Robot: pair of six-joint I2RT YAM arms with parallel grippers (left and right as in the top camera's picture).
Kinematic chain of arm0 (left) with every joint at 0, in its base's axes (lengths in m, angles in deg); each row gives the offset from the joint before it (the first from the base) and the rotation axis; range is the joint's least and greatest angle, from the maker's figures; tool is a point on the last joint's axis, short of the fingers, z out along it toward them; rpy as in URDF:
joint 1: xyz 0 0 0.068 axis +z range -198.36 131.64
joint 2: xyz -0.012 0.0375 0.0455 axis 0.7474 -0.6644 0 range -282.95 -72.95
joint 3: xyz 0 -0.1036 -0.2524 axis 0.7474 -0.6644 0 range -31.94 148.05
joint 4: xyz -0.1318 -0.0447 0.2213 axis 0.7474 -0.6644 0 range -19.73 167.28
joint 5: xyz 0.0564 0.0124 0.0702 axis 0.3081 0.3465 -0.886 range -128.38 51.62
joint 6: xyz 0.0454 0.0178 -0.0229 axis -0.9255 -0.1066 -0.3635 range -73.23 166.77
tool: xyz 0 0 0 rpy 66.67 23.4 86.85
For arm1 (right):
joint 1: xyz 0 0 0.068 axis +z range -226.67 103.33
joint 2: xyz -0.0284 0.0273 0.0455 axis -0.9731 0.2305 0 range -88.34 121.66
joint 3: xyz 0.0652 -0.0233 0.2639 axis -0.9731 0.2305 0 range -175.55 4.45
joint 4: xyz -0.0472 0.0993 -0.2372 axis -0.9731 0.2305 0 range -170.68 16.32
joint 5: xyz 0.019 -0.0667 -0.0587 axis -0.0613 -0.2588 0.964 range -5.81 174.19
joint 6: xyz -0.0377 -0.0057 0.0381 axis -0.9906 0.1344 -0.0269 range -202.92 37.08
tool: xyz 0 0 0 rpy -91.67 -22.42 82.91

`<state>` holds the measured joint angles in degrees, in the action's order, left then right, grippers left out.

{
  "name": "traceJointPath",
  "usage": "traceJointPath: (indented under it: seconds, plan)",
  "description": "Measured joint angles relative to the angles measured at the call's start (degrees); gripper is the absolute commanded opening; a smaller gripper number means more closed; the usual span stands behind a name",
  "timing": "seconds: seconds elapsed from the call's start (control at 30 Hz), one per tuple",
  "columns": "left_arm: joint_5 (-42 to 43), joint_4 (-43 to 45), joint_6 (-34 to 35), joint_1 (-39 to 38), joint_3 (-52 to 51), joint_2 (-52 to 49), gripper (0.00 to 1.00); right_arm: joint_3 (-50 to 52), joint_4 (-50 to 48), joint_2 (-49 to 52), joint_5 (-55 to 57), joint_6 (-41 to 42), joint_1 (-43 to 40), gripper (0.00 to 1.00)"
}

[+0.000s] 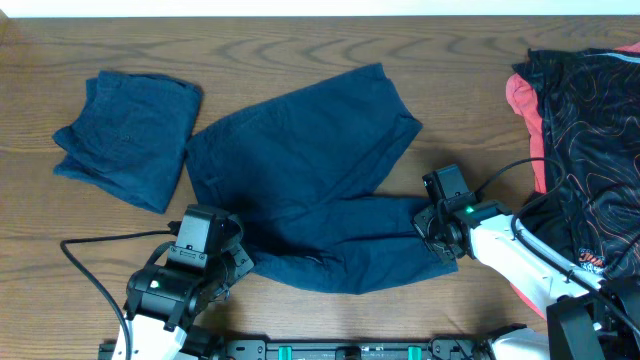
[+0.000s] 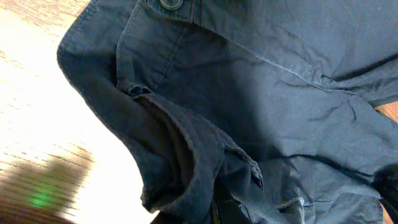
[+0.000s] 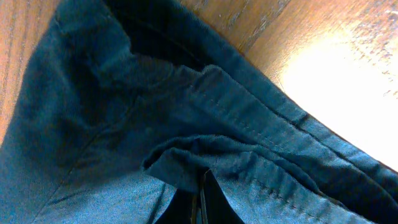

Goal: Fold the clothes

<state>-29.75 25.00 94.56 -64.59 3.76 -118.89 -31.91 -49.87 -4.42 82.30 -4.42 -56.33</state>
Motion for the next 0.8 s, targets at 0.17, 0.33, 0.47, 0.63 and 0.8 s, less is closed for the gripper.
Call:
traceJointPath:
  seconds: [0.17,0.33,0.47,0.63,0.8]
  plan:
    - [0.0,0.0,0.0,0.0,0.0,0.0,0.06,0.0,3.8,-1.5,0.0,-1.2,0.0,0.01]
    - [1.9,0.0,0.0,0.0,0.0,0.0,0.06,-0.9,11.0,-7.8,1.0,-4.9,-0.9,0.01]
    - [6.4,-0.5,-1.1,0.0,0.0,0.0,0.06,-4.5,18.6,-13.9,2.8,-9.1,-3.4,0.01]
    - [10.7,-5.0,-2.9,-0.3,0.0,0.4,0.06,-11.0,27.6,-21.0,6.4,-15.1,-6.4,0.01]
    - [13.2,-11.2,-3.6,-2.9,0.0,3.3,0.06,-15.6,34.6,-26.5,9.9,-19.6,-7.8,0.01]
